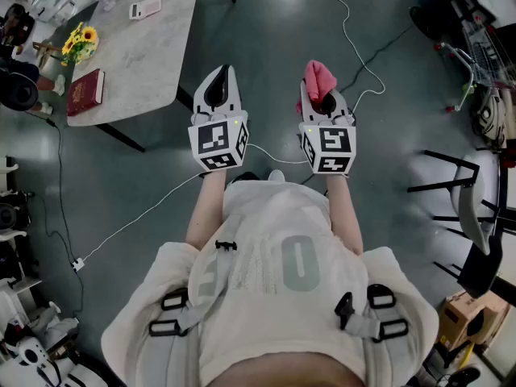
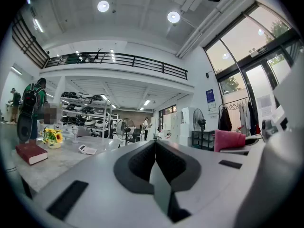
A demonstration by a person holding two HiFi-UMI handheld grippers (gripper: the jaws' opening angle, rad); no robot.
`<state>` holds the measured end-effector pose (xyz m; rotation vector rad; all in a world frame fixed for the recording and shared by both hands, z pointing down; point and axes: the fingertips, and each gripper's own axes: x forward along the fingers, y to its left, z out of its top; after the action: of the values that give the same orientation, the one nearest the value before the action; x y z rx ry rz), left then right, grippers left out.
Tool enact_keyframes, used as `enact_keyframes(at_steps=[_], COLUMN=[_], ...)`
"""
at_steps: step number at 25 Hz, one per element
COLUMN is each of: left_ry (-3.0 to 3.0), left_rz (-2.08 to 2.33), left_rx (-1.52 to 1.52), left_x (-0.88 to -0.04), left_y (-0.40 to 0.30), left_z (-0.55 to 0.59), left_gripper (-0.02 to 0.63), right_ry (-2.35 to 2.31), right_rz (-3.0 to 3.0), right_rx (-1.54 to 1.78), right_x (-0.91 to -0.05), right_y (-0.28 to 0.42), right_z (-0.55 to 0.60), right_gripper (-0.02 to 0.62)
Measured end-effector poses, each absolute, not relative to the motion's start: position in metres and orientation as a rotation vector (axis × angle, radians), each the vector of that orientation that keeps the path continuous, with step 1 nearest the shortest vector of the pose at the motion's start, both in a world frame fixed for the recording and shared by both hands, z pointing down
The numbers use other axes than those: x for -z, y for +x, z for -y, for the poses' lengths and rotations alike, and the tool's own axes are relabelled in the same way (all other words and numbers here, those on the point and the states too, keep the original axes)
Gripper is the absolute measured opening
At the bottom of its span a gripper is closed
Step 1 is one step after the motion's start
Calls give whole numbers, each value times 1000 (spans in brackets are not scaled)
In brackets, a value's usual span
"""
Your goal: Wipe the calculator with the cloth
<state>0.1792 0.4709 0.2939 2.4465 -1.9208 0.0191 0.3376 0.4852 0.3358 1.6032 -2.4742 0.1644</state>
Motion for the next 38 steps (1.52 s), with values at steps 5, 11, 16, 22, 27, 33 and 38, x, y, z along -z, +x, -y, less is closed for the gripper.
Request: enact_keyframes(at_steps=[5, 11, 16, 22, 27, 33, 38], left_ry=[2457, 2445, 2408, 2342, 2332, 2395, 2411], left_rz=[1921, 1913, 1953, 2011, 2037, 2033, 2024], left_rx=[-26, -34, -29, 19, 71, 136, 172], left_x=[-297, -299, -298, -291, -280, -259, -259], left_y=[183, 183, 168, 145, 141, 148, 151], left_z=[-466, -465, -460, -447, -422, -381, -331], left_gripper=[21, 21, 21, 21, 21, 21, 21], right_ry=[1613, 1587, 1623, 1578, 1574, 1630, 1630], right_rz=[2473, 2491, 2507, 2501, 2521, 2525, 2509], right_rx=[-177, -206, -244, -256, -199, -129, -64], right_x=[-340, -343, -342, -348, -338, -322, -321], right_y=[342, 344, 349, 342, 345, 356, 359], right_z=[-479, -477, -465, -455, -436, -397, -349], right_gripper=[44, 44, 44, 44, 44, 44, 44])
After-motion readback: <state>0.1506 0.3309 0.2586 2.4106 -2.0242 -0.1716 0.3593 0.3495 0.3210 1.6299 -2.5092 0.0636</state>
